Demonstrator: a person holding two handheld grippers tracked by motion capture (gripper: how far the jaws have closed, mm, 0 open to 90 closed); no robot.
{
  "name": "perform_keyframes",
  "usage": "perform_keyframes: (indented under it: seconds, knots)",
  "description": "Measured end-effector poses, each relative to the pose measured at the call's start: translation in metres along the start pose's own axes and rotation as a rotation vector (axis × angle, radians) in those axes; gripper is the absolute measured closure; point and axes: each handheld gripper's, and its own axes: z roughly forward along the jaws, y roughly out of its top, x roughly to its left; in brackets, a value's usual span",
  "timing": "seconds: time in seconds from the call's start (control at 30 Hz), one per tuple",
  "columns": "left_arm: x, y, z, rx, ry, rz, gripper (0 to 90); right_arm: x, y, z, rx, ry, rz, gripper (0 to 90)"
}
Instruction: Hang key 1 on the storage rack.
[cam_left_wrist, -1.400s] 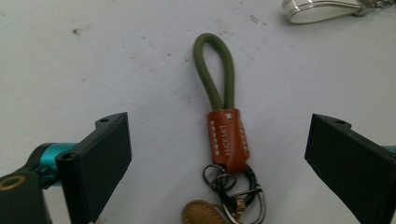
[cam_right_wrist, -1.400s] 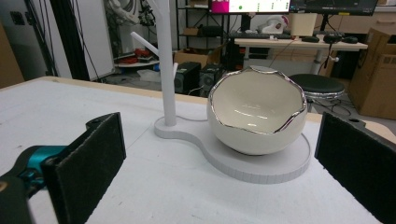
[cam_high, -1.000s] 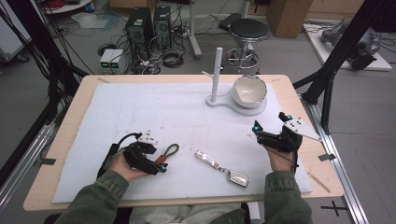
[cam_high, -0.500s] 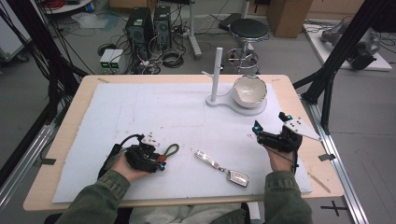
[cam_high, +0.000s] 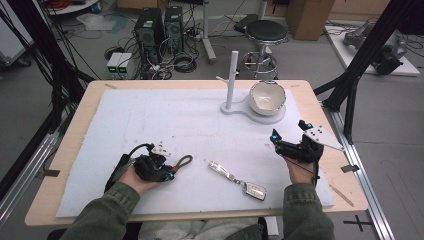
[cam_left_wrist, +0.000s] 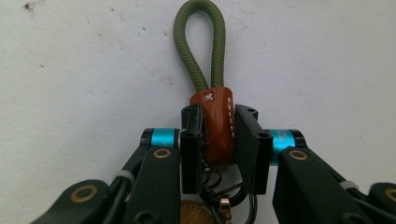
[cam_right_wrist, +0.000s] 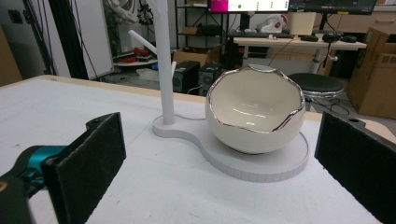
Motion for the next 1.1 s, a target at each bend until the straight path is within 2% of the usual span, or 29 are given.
perform_keyframes:
  seconds: [0.17,0.47,0.73,0.83,0.93,1.1]
  knots:
    - [0.003,0.000,0.000,-0.009,-0.010,-0.018,74.9,0.000,0.000,0.000,-0.002,-0.001,-0.001,0.8]
    - [0.001,0.001,-0.002,-0.013,0.025,0.004,76.8,-0.001,0.000,-0.001,-0.002,-0.002,0.006,0.8]
    - [0.002,0.006,-0.013,-0.037,0.024,-0.010,76.6,-0.001,0.000,0.000,-0.007,0.001,0.009,0.8]
    - [0.005,0.007,-0.016,-0.035,0.024,-0.020,76.6,-0.001,0.000,0.000,-0.010,0.000,0.007,0.8]
    - [0.009,0.010,-0.023,-0.058,0.017,-0.044,76.6,-0.001,0.000,-0.001,-0.009,0.002,0.012,0.8]
    - [0.015,0.014,-0.032,-0.076,0.013,-0.053,76.6,-0.001,0.000,0.000,-0.011,0.003,0.012,0.8]
